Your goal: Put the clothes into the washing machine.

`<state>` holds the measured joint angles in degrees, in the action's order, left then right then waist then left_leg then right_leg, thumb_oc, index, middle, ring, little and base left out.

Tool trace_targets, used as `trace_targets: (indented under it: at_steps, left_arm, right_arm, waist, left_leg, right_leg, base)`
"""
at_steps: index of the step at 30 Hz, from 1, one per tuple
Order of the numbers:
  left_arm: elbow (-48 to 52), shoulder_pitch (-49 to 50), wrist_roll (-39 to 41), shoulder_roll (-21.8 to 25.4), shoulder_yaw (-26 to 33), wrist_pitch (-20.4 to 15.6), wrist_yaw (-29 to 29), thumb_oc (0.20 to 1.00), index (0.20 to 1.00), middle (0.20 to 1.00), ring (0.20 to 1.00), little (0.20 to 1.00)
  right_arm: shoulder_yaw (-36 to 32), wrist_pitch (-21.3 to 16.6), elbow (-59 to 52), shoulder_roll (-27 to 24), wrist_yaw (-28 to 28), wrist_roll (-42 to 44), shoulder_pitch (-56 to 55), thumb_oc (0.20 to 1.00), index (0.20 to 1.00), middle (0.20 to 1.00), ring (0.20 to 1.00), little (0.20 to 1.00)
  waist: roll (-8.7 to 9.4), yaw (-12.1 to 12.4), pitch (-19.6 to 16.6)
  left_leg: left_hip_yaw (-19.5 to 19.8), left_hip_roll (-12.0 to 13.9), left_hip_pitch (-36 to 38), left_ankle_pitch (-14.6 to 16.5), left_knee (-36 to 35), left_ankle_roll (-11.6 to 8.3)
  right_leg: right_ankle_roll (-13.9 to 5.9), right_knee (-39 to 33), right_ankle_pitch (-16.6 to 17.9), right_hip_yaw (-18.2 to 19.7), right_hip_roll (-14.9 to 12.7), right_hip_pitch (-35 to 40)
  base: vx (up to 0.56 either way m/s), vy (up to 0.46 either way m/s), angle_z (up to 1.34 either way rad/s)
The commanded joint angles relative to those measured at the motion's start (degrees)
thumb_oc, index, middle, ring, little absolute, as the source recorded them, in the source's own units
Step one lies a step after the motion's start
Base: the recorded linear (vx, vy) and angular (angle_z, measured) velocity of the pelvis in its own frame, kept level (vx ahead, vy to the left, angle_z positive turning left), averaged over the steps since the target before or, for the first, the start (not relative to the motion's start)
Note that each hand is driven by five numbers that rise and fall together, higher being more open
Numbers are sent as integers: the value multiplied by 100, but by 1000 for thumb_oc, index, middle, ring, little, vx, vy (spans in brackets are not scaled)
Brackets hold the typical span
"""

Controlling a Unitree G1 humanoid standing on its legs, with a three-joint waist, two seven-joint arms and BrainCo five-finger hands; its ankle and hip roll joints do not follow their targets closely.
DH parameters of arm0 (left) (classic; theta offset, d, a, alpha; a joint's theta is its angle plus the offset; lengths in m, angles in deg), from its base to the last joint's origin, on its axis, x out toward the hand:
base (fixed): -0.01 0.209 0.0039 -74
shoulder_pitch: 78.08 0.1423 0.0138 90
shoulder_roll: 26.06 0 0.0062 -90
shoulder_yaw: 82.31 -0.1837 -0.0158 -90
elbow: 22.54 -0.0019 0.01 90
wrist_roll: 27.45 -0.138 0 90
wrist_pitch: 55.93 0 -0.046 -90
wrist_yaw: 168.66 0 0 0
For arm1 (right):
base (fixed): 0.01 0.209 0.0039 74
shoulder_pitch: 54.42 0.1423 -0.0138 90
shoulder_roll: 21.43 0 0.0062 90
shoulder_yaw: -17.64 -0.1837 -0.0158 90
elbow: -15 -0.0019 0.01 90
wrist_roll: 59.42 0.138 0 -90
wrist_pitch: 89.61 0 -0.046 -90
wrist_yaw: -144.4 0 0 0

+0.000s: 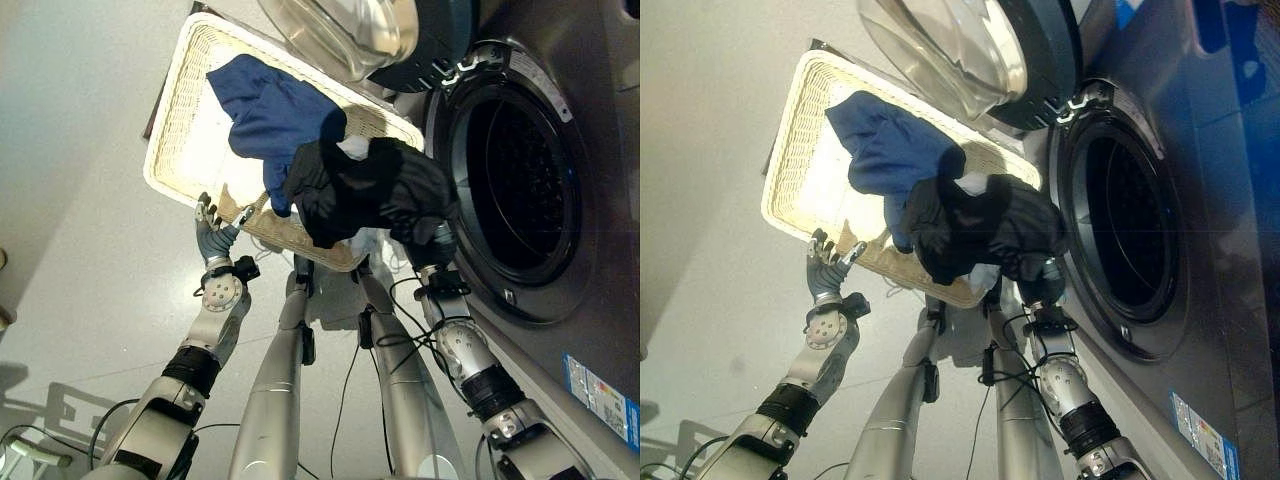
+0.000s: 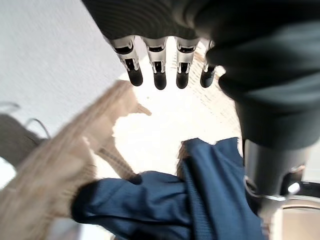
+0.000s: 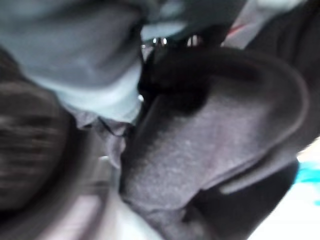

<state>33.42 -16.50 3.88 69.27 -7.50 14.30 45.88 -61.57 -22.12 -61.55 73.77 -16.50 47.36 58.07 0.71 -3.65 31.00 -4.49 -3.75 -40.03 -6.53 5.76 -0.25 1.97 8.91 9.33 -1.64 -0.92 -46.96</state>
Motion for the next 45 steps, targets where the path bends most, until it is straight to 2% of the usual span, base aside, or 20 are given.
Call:
trace_targets:
  at_steps: [1,3,5,7,11,16,18,19,20,21,25,27,28,29,30,31,33,36,39,45]
  left_arm:
    - [-87,7,219,40,276,-41,-133,1000,1000,1000,1000,1000]
    - [-397,-19,302,78,327,19,-317,1000,1000,1000,1000,1000]
    - [-423,-30,309,79,327,23,-336,1000,1000,1000,1000,1000]
    - [-749,-75,386,51,351,68,-544,1000,1000,1000,1000,1000]
    - [-932,-118,470,-14,320,81,-680,1000,1000,1000,1000,1000]
    - [-1037,-147,556,-86,182,69,-833,1000,1000,1000,1000,1000]
    - [-1038,-174,556,-84,165,74,-848,1000,1000,1000,1000,1000]
    - [-1051,-159,564,-65,79,87,-946,1000,1000,1000,1000,1000]
    - [-1048,-150,555,-61,62,93,-970,1000,1000,1000,1000,1000]
    - [-997,-132,537,-23,-23,113,-978,1000,1000,1000,1000,1000]
    - [-790,-110,546,156,-233,257,-1067,1000,1000,1000,1000,1000]
    - [-757,-141,551,209,-267,287,-1106,1000,1000,1000,1000,1000]
    - [-749,-121,549,223,-295,306,-1135,1000,1000,1000,1000,1000]
    - [-678,-100,630,317,-395,310,-1183,1000,1000,1000,1000,1000]
    - [-678,-100,630,317,-395,310,-1183,1000,1000,1000,1000,1000]
    - [-639,-50,658,329,-479,276,-1187,1000,1000,1000,1000,1000]
    - [-561,-71,682,395,-538,254,-1180,1000,1000,1000,1000,1000]
    - [-379,-108,418,477,-570,93,-903,1000,1000,1000,1000,1000]
    - [-244,-185,119,458,-543,-36,-633,1000,1000,1000,1000,1000]
    - [-223,-205,48,453,-533,-49,-592,1000,1000,1000,1000,1000]
  right_arm:
    - [-611,-928,-802,-225,164,622,-171,200,200,200,200,200]
    - [-1162,-1422,-803,-268,-182,622,99,200,200,200,200,200]
    - [-1193,-1455,-796,-271,-195,622,120,200,200,200,200,200]
    - [-1679,-1994,-715,-430,-747,471,537,200,200,200,200,200]
    - [-1885,-2370,-535,-620,-1326,238,975,200,200,200,200,200]
    - [-2168,-3375,83,-1174,-2520,-41,1765,200,200,200,200,200]
    - [-2220,-3560,202,-1261,-2762,-108,1905,200,200,200,200,200]
    - [-2363,-4229,717,-1579,-3481,-197,2248,200,200,200,200,200]
    - [-2382,-4386,813,-1665,-3688,-222,2325,200,200,200,200,200]
    - [-2444,-4916,1253,-1929,-4125,-114,2561,200,200,200,200,200]
    - [-2305,-5130,2442,-2704,-5240,-179,2963,200,200,200,200,200]
    - [-2239,-4989,2624,-2822,-5360,-248,3050,200,200,200,200,200]
    - [-2200,-4793,2730,-2879,-5402,-276,3057,247,247,247,247,247]
    - [-2017,-3695,3054,-3028,-5133,-29,3051,1000,1000,1000,1000,1000]
    - [-2017,-3695,3054,-3028,-5133,-29,3051,1000,1000,1000,1000,1000]
    - [-1831,-2298,3389,-3033,-4694,166,3037,1000,1000,1000,1000,1000]
    - [-1491,-385,3599,-3008,-4305,11,3041,1000,1000,1000,1000,1000]
    - [-1163,877,3512,-2847,-3899,-926,2973,1000,1000,1000,1000,1000]
    - [-966,1153,3650,-2716,-3799,-2235,2930,1000,1000,1000,1000,1000]
    - [-905,1152,3679,-2711,-3861,-2426,2947,1000,1000,1000,1000,1000]
  waist:
    - [-303,-283,-121]
    - [-338,-333,-121]
    - [-342,-330,-121]
    - [-422,-361,-121]
    - [-489,-346,-121]
    - [-594,-260,-121]
    - [-606,-247,-121]
    - [-656,-173,-121]
    - [-671,-157,-121]
    - [-701,-101,-121]
    - [-797,55,-121]
    - [-824,91,-121]
    - [-841,104,-121]
    - [-891,149,-121]
    - [-891,149,-121]
    - [-934,185,-121]
    - [-961,221,-121]
    - [-908,269,-121]
    - [-863,300,-121]
    - [-854,308,-121]
  left_leg:
    - [-347,27,-136,260,537,-140]
    - [-396,29,-94,347,639,-149]
    - [-401,31,-95,355,649,-150]
    - [-454,17,-46,442,774,-151]
    - [-486,8,-6,486,838,-153]
    - [-471,1,-10,506,904,-161]
    - [-470,-4,-67,460,910,-156]
    - [-403,-7,-35,490,909,-163]
    - [-387,-8,-30,497,909,-165]
    - [-343,-6,-83,460,896,-171]
    - [-161,-48,-191,317,780,-148]
    - [-123,-53,-282,208,725,-141]
    - [-88,-58,-236,242,712,-148]
    - [7,-77,-315,101,617,-142]
    - [7,-77,-315,101,617,-142]
    - [74,-87,-279,94,543,-144]
    - [105,-98,-328,19,466,-133]
    - [132,-97,-406,-32,392,-133]
    - [146,-103,-375,2,359,-138]
    - [148,-105,-382,1,353,-137]
  right_leg:
    - [-646,34,-191,-122,-124,249]
    - [-650,66,-210,-69,-141,276]
    - [-651,71,-213,-63,-141,274]
    - [-653,131,-231,-22,-168,292]
    - [-647,141,-239,1,-188,321]
    - [-619,227,-298,7,-183,328]
    - [-609,242,-264,2,-186,275]
    - [-604,309,-355,-38,-173,320]
    - [-602,327,-376,-48,-170,325]
    - [-596,383,-393,-86,-163,281]
    - [-569,590,-477,-153,-92,159]
    - [-551,627,-439,-150,-63,62]
    - [-554,679,-512,-153,-55,89]
    - [-525,757,-501,-155,-14,-12]
    - [-525,757,-501,-155,-14,-12]
    - [-515,825,-590,-154,13,-4]
    - [-499,806,-556,-155,27,-63]
    - [-486,714,-495,-235,22,-116]
    - [-499,659,-513,-292,9,-57]
    - [-500,643,-505,-303,6,-58]
  base:
    - [24,9,-19]
    - [31,11,-20]
    - [19,7,-15]
    - [52,17,-21]
    - [36,0,-9]
    - [45,-49,-9]
    - [28,-82,2]
    - [38,-111,2]
    - [71,-173,4]
    - [16,-106,3]
    - [41,-156,12]
    - [9,-60,10]
    - [38,-75,5]
    - [38,-75,5]
    - [41,-85,9]
    - [26,-49,13]
    - [-2,-60,16]
    - [-26,-92,-4]
    - [-23,-58,-11]
    - [-8,-5,1]
